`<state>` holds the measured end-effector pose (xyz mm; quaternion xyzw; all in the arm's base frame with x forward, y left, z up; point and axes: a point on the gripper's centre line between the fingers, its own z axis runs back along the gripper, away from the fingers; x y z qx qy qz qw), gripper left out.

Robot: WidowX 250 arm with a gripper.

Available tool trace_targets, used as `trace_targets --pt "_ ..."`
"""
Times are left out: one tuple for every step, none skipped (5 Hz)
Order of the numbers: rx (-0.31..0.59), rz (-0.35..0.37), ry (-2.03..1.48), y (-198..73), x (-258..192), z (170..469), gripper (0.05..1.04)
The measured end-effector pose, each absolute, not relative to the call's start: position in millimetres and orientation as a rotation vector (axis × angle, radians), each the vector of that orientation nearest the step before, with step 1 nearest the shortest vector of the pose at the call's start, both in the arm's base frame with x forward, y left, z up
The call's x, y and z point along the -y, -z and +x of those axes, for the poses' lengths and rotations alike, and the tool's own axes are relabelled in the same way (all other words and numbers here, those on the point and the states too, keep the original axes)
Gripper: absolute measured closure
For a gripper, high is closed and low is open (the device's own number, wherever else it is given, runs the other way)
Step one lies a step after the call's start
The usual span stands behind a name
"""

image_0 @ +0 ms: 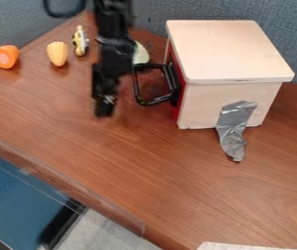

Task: Closed the drawer

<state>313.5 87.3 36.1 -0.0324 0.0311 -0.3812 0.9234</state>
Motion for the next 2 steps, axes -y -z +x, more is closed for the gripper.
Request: trace_targets --pt "-0.021 -0.089 0.790 -61.9 -103.1 285.8 0.083" --pt "0.024 -0.120 0.823 -80.8 -117.6 260.0 0.083"
